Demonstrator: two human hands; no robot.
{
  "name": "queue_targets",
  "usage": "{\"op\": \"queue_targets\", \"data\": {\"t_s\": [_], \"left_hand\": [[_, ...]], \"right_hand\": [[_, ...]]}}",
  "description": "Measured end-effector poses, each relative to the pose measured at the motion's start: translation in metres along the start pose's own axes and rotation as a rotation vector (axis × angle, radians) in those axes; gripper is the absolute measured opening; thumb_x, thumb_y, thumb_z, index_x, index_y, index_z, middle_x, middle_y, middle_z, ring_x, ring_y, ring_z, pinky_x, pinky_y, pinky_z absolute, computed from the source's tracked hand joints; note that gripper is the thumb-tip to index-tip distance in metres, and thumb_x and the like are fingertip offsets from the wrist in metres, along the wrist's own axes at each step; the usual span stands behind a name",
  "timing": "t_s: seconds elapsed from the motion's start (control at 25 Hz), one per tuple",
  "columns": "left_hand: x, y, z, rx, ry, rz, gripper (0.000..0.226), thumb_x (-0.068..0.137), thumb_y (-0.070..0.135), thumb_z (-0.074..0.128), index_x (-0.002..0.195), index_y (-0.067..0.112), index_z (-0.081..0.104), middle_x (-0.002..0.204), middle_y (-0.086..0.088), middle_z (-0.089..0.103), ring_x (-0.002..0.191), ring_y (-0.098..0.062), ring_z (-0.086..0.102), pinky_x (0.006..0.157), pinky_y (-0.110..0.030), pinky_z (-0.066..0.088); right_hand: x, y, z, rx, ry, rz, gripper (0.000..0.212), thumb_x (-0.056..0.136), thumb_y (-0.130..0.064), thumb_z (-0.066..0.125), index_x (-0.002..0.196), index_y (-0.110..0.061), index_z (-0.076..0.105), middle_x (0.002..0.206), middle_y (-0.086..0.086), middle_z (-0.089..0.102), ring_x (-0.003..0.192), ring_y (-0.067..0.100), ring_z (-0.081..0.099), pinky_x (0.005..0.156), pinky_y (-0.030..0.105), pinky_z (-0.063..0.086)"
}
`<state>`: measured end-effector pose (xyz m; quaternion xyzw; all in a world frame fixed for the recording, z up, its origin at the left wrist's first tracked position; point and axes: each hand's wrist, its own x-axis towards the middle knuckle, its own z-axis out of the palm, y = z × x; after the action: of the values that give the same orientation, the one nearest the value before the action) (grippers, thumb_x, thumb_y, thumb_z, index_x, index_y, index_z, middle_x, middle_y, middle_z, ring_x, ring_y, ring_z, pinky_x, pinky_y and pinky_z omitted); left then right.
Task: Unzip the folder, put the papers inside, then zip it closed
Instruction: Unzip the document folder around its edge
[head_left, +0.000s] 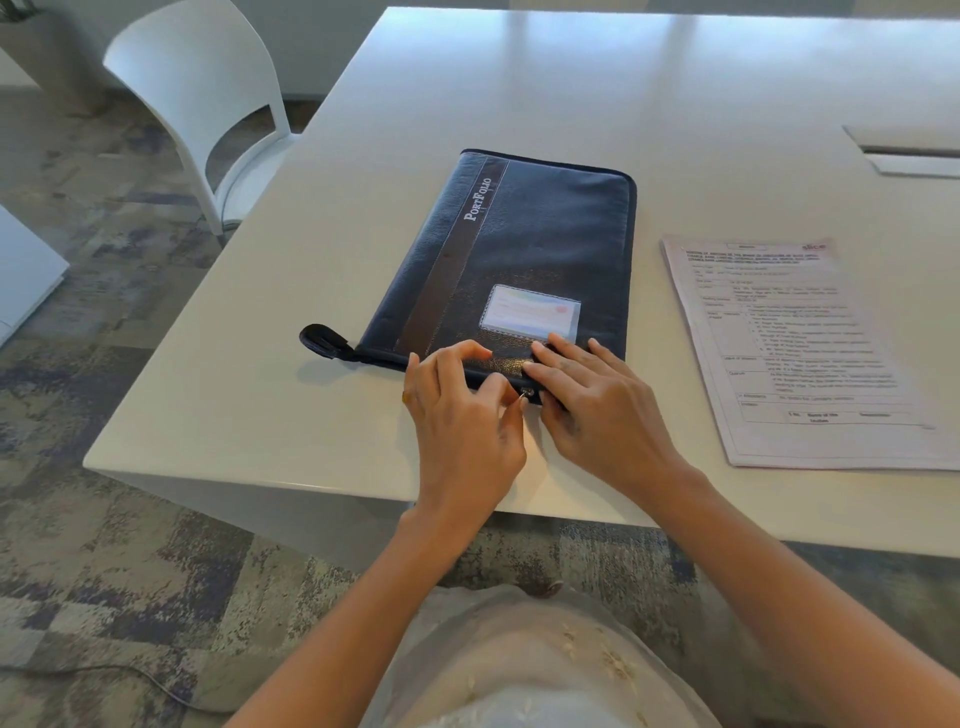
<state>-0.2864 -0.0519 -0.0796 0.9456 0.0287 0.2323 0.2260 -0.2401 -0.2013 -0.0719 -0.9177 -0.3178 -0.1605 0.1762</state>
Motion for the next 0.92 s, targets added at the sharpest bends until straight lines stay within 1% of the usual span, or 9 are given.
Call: {"op": "queue_targets", "data": {"t_s": [0.08, 0.16, 0.24, 0.36, 0.48, 0.72, 0.92], "left_hand": [[0.0, 0.001, 0.0, -0.049, -0.012, -0.025, 0.008, 0.082, 0.023, 0.073, 0.085, 0.017, 0.068, 0.123, -0.008, 0.052, 0.122, -0.026, 0.037, 0.105, -0.06, 0.034], [0.0, -0.001, -0.002, -0.053, -0.021, -0.038, 0.008, 0.082, 0.024, 0.072, 0.085, 0.017, 0.068, 0.122, -0.007, 0.051, 0.121, -0.025, 0.036, 0.103, -0.059, 0.035], [0.001, -0.002, -0.004, -0.001, -0.026, -0.044, 0.01, 0.082, 0.029, 0.073, 0.084, 0.02, 0.07, 0.122, -0.006, 0.052, 0.121, -0.027, 0.04, 0.105, -0.06, 0.032], [0.005, 0.0, -0.006, 0.07, -0.019, -0.063, 0.016, 0.08, 0.04, 0.074, 0.083, 0.024, 0.074, 0.125, -0.004, 0.054, 0.125, -0.027, 0.045, 0.113, -0.059, 0.024], [0.006, 0.006, -0.005, 0.086, -0.012, -0.059, 0.016, 0.08, 0.038, 0.074, 0.082, 0.021, 0.075, 0.125, -0.005, 0.055, 0.124, -0.029, 0.046, 0.115, -0.058, 0.021], [0.008, 0.003, -0.006, 0.181, -0.049, -0.027, 0.02, 0.08, 0.034, 0.072, 0.087, 0.015, 0.07, 0.129, -0.01, 0.05, 0.127, -0.032, 0.04, 0.116, -0.057, 0.02], [0.01, -0.007, -0.01, 0.222, -0.039, -0.017, 0.02, 0.079, 0.029, 0.073, 0.087, 0.012, 0.068, 0.121, -0.01, 0.051, 0.124, -0.032, 0.041, 0.116, -0.057, 0.02]], "right_hand": [[0.005, 0.001, 0.0, -0.003, -0.029, -0.02, 0.037, 0.087, -0.018, 0.063, 0.124, -0.012, 0.063, 0.132, 0.011, 0.058, 0.129, 0.029, 0.048, 0.107, 0.052, 0.038], [0.01, 0.004, 0.001, -0.001, -0.043, -0.034, 0.037, 0.088, -0.017, 0.064, 0.124, -0.011, 0.062, 0.131, 0.011, 0.058, 0.128, 0.03, 0.049, 0.106, 0.052, 0.039], [0.011, 0.007, 0.002, -0.02, -0.033, -0.059, 0.035, 0.088, -0.015, 0.066, 0.122, -0.01, 0.064, 0.128, 0.011, 0.06, 0.125, 0.03, 0.052, 0.103, 0.052, 0.043], [0.008, 0.006, 0.006, -0.045, 0.024, -0.083, 0.033, 0.085, -0.009, 0.069, 0.117, -0.007, 0.067, 0.123, 0.014, 0.064, 0.119, 0.031, 0.056, 0.098, 0.054, 0.047], [0.008, 0.003, 0.01, -0.049, 0.061, -0.08, 0.032, 0.083, -0.005, 0.07, 0.115, -0.006, 0.068, 0.12, 0.015, 0.065, 0.116, 0.032, 0.058, 0.096, 0.055, 0.048], [0.007, 0.001, 0.012, -0.046, 0.047, -0.057, 0.038, 0.078, -0.007, 0.076, 0.115, -0.005, 0.067, 0.118, 0.016, 0.065, 0.113, 0.032, 0.06, 0.092, 0.056, 0.05], [0.008, 0.001, 0.015, -0.052, 0.049, -0.06, 0.04, 0.077, -0.004, 0.076, 0.116, -0.006, 0.067, 0.117, 0.015, 0.066, 0.113, 0.031, 0.06, 0.092, 0.055, 0.05]]}}
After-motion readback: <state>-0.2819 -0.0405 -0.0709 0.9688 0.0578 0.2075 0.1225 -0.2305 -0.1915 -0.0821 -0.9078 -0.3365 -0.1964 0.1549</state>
